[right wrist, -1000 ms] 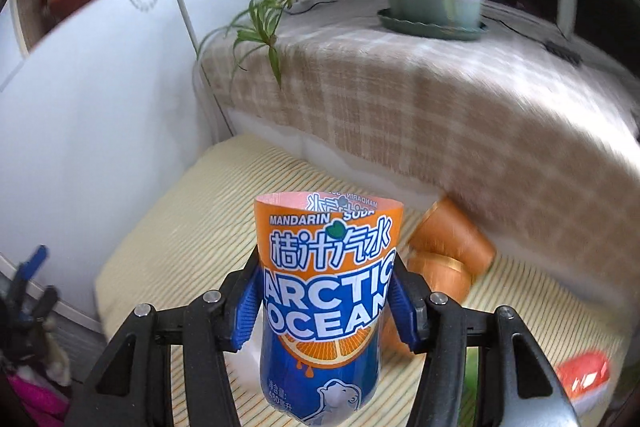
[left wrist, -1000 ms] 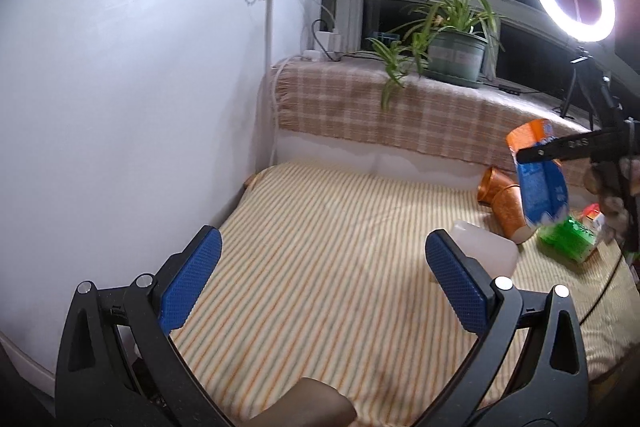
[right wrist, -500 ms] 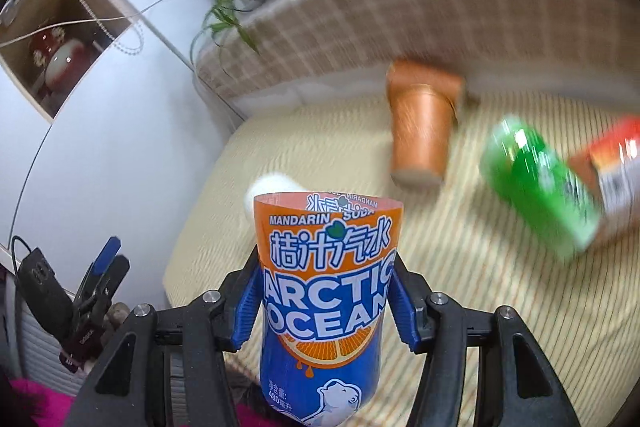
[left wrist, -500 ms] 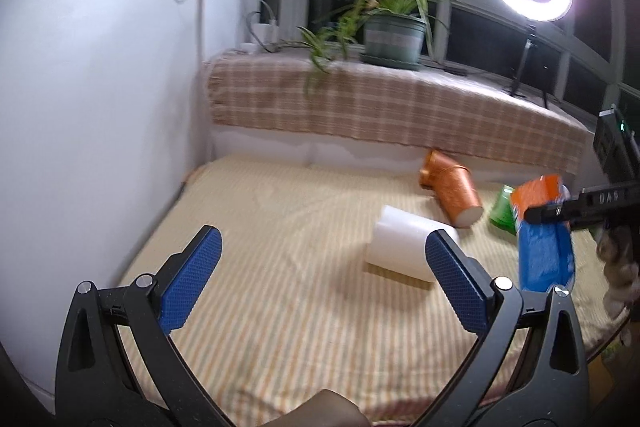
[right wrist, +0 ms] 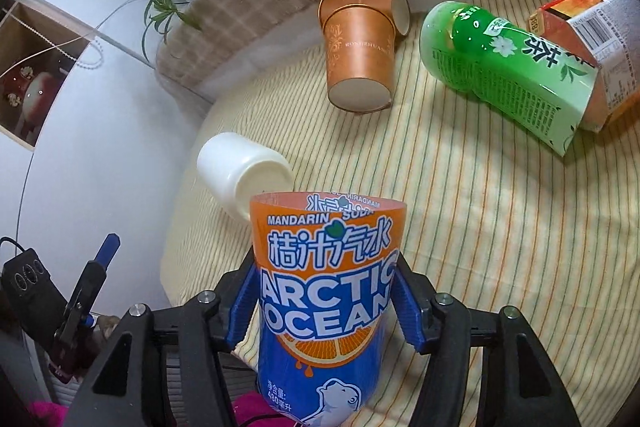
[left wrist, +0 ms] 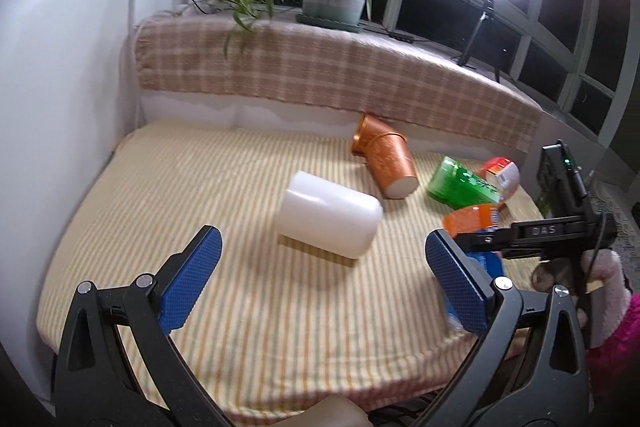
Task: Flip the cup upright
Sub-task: 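Lower the bottle onto the bed and open the right gripper, then move the left gripper over the lying bottle and close on it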
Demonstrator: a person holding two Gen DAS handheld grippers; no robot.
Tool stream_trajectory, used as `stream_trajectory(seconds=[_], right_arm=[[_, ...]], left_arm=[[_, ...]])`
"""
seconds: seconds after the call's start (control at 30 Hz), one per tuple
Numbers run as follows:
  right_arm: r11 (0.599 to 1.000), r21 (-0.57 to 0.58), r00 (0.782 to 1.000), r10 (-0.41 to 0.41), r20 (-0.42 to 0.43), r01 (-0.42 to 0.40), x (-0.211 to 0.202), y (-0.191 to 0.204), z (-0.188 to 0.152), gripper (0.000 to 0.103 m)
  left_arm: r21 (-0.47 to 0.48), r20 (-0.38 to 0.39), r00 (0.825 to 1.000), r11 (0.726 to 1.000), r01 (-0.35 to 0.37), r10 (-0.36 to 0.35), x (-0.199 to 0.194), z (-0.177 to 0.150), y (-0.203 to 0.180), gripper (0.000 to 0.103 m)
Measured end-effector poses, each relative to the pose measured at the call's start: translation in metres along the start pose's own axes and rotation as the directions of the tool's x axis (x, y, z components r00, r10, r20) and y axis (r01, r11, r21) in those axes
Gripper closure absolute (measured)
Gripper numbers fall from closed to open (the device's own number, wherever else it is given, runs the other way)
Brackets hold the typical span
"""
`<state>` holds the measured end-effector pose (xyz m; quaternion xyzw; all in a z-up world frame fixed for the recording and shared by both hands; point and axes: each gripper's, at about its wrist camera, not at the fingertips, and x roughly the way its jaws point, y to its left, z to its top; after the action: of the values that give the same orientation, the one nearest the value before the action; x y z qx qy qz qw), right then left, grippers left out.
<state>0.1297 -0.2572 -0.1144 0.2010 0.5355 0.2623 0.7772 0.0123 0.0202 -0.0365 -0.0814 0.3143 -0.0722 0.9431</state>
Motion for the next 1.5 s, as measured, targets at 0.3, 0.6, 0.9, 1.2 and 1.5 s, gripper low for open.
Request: stream_trajectory(seconds=[0.3, 0.6, 0.9, 1.2, 1.5], right_arm=[[0.999, -0.051, 0.999, -0.013, 0.039, 0.015, -0.005, 0.004, 0.003, 0.015], [0.999, -0.004, 0.986, -0.046, 0.157, 0.047, -0.042, -0.007, -0.020, 0.015], [0.988, 0.100, 0.952, -0.137, 0.274, 0.113, -0.093, -0.035, -0.074, 0.015], [0.969, 0.169, 0.916, -0.228, 0.331, 0.180, -0.122, -0.048, -0.101, 0.015], [0.972, 0.184, 0.922, -0.200, 0.332, 0.144, -0.121, -0.052, -0.103, 0.015]], left_arm=[[-0.030, -0.071, 0.994, 0.996, 0.081, -0.082, 0.020, 0.007, -0.011, 0.000], [-0.030, -0.200, 0.949, 0.970, 0.243, -0.244, 0.055, 0.026, -0.033, 0.005], [-0.086, -0.370, 0.863, 0.937, 0.337, -0.345, 0.109, 0.034, -0.063, 0.008], [-0.090, -0.484, 0.805, 0.935, 0.343, -0.342, 0.150, 0.034, -0.084, 0.020], [-0.032, -0.551, 0.785, 0.947, 0.319, -0.283, 0.170, 0.029, -0.101, 0.020]])
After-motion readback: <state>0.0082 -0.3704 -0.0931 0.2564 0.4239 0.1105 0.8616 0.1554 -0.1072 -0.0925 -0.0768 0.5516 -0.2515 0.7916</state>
